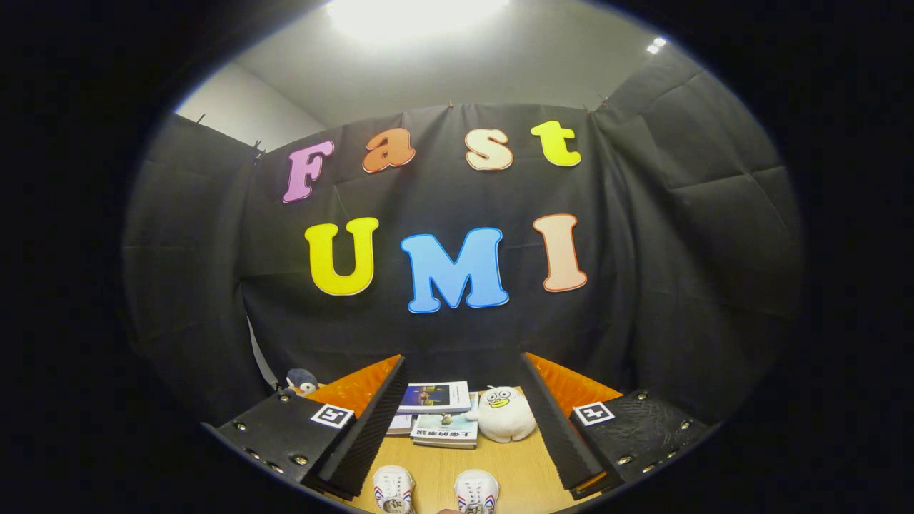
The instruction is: Open the storage box then place both shoes into the box .Put the left shoe in first, then the right shoe, with the right side of both shoes facing outward in a uniform manner.
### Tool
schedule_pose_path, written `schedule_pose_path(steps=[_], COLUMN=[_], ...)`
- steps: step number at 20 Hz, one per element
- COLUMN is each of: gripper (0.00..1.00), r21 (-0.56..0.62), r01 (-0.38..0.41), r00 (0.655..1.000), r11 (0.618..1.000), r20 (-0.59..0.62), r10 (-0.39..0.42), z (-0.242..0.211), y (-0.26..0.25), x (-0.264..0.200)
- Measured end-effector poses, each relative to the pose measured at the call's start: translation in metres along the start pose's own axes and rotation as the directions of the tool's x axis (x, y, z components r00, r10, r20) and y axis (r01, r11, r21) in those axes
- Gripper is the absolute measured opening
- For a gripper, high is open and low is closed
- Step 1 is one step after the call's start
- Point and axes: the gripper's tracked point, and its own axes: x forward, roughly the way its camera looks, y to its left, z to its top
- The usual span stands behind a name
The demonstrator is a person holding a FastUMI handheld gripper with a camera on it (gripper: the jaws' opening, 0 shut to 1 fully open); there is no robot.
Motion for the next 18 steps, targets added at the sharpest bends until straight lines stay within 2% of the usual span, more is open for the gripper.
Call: schedule_pose_path(steps=[7, 10, 15, 18], gripper=[0.96, 0.96, 0.96, 0.96], r21=[-0.018, -0.018, 0.033, 0.071], r01=[0.004, -0.019, -0.124, -0.229], r00=[0.999, 0.998, 0.985, 0.951], r11=[1.0, 1.0, 0.992, 0.971], r20=[-0.038, -0.053, -0.117, -0.197], r10=[-0.005, 0.018, 0.128, 0.238], z=[-0.021, -0.036, -0.071, -0.103], y=[0.004, 0.012, 0.04, 0.068], x=[0.004, 0.006, 0.008, 0.005])
